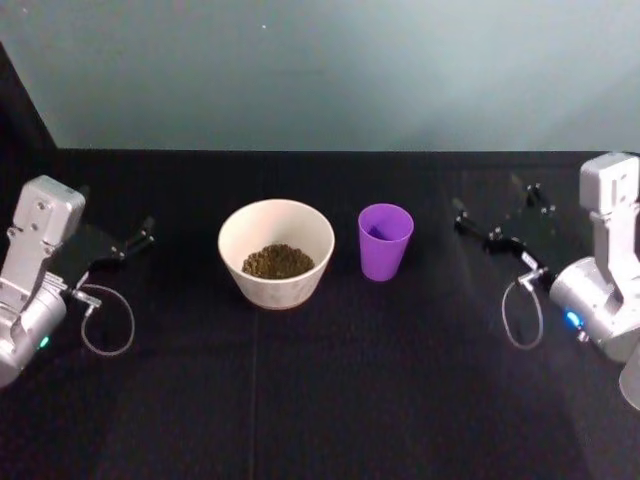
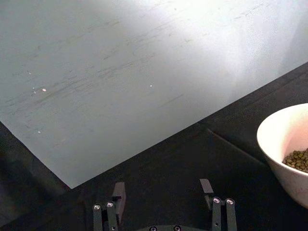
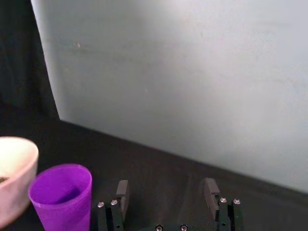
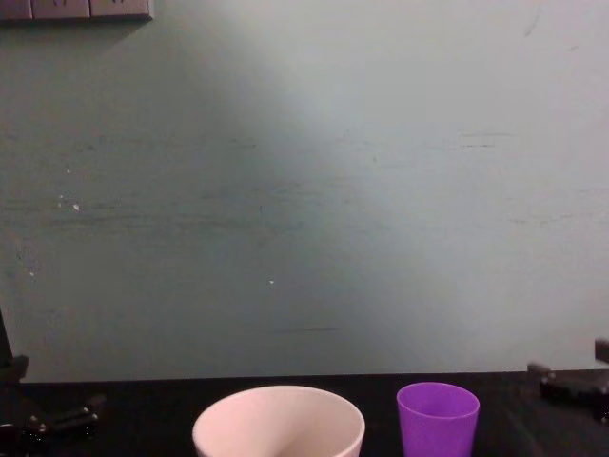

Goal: Pick up the cup and pour the mung beans from the cup into the bowl.

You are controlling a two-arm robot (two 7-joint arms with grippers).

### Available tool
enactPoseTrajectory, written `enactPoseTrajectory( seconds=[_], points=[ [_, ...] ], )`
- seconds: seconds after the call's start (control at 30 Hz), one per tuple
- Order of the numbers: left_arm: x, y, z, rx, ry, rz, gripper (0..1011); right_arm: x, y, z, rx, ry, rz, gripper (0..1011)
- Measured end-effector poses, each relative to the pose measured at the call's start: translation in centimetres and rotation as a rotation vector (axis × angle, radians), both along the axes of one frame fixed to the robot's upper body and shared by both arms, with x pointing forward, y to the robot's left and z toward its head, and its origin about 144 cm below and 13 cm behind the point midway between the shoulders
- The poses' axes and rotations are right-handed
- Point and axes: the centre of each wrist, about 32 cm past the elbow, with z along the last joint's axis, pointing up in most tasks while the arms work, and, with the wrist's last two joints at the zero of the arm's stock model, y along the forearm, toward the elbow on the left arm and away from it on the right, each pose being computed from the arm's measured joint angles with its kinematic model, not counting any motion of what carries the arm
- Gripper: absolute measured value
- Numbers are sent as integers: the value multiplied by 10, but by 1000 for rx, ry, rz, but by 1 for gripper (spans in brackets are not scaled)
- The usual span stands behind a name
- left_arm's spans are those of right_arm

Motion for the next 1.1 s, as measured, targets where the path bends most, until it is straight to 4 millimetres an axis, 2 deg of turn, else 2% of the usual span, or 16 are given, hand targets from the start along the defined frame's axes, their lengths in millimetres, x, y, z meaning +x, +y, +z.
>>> enactPoseTrajectory(
  seconds=[0.23,1.1],
  points=[
    [0,0,0,0,0,0,1000,0,1,-17,4,43,-10,1002],
    [0,0,0,0,0,0,1000,0,3,-17,-1,39,-9,1002]
  ],
)
